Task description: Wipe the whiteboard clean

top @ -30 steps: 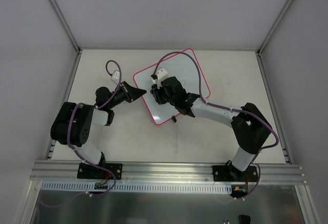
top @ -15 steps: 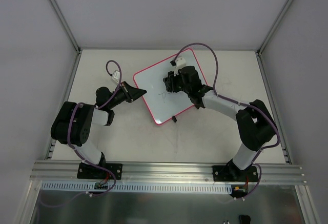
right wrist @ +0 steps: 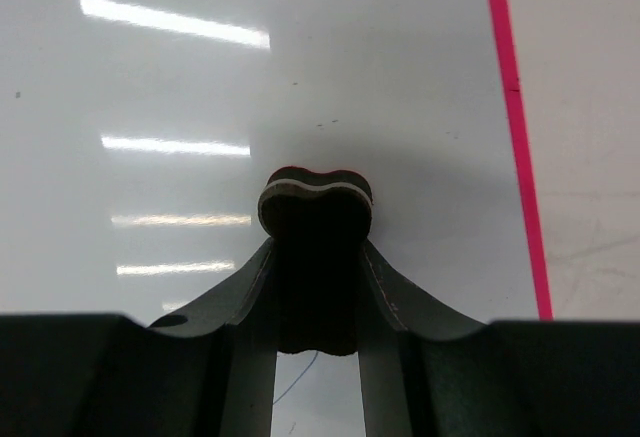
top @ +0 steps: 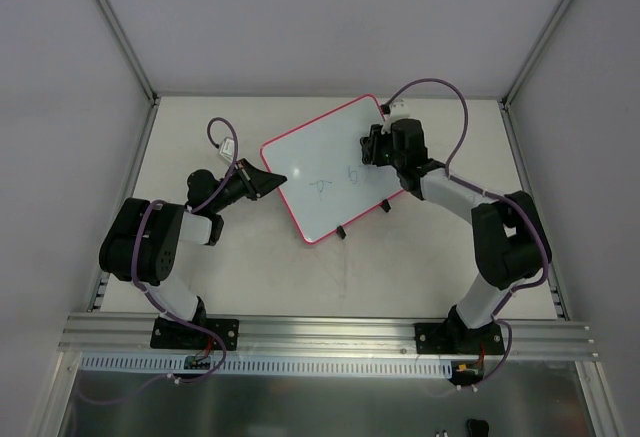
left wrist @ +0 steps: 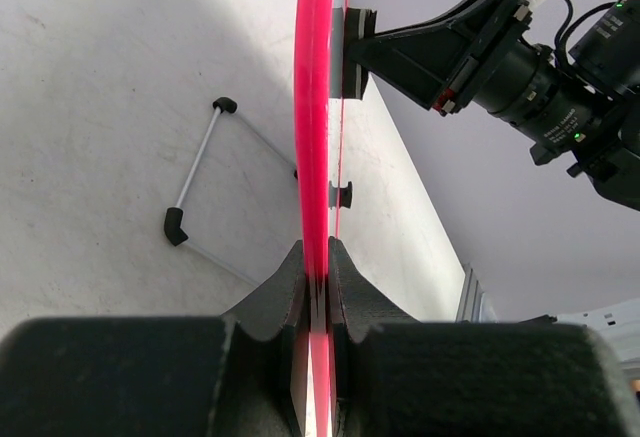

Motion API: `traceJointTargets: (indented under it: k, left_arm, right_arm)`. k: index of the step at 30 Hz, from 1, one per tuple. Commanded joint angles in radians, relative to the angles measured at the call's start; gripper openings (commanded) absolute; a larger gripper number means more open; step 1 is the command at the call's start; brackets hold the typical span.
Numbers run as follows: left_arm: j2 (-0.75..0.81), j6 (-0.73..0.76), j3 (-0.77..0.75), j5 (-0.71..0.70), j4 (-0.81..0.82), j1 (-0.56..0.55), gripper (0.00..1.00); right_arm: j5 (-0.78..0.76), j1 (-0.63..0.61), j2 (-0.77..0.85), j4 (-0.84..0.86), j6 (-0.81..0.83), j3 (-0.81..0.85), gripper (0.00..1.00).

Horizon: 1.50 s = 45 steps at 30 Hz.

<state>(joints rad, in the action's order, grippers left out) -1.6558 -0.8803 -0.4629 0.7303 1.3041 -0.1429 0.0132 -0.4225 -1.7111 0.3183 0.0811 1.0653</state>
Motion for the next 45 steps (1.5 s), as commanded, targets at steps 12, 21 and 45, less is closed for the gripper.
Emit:
traceJointTargets:
  k: [12, 21, 45]
  left_arm:
    - [-0.007, 0.053, 0.000, 0.021, 0.314, 0.002, 0.00]
    - [-0.009, 0.060, -0.002, 0.023, 0.316, 0.002, 0.00]
    - [-0.002, 0.055, -0.003, 0.024, 0.314, 0.002, 0.00]
  right_arm:
    - [-0.075, 0.044, 0.005, 0.053, -0.037, -0.113, 0.00]
    - [-0.091, -0.042, 0.007, 0.077, -0.027, -0.116, 0.00]
    - [-0.151, -0.432, 0.011, 0.011, -0.012, 0.002, 0.00]
